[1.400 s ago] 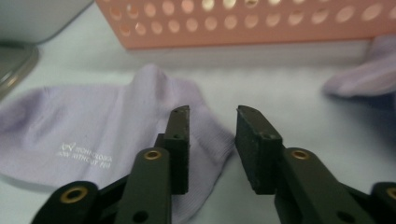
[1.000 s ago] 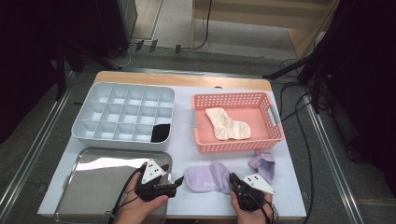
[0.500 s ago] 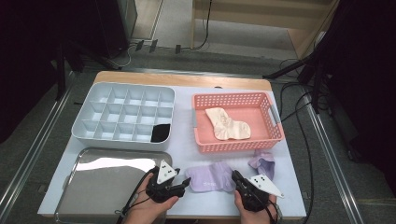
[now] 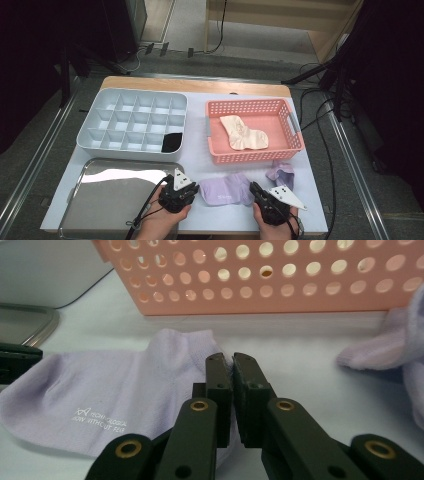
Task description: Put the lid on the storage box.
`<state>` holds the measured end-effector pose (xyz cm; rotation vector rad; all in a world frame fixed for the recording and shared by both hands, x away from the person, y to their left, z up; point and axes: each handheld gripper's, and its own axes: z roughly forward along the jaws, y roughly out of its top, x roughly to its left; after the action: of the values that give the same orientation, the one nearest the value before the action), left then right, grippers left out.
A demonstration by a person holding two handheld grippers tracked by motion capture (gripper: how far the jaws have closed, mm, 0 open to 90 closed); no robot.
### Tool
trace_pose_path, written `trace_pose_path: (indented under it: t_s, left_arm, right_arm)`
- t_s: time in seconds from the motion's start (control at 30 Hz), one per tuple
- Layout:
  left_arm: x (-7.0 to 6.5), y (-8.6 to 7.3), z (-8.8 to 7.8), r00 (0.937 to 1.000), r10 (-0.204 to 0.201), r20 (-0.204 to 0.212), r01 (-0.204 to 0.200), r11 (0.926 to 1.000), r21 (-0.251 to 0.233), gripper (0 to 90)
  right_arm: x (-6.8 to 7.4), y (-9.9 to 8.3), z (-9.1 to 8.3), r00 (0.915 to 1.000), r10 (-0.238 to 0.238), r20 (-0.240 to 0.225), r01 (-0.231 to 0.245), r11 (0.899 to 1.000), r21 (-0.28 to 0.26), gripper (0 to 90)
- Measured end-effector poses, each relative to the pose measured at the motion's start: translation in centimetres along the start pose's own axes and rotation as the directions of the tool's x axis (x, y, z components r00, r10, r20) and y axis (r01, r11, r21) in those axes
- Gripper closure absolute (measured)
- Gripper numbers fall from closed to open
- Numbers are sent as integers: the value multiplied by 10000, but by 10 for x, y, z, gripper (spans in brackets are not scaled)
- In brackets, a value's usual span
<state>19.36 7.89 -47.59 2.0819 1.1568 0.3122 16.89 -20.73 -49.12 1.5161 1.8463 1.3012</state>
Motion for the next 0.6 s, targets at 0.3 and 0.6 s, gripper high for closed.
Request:
trace_pose_path:
  t_s: [0.3, 0.6]
  left_arm:
    - [7, 5, -5, 9998, -2, 182, 6, 9997, -238, 900]
    - [12, 5, -5, 9929, -833, 855, 892, 9937, -676, 673]
  right_arm:
    - [-8, 2, 2, 9999, 89, 61, -88, 10000, -25, 872]
    - [-13, 2, 5, 9996, 239, 123, -242, 9995, 194, 867]
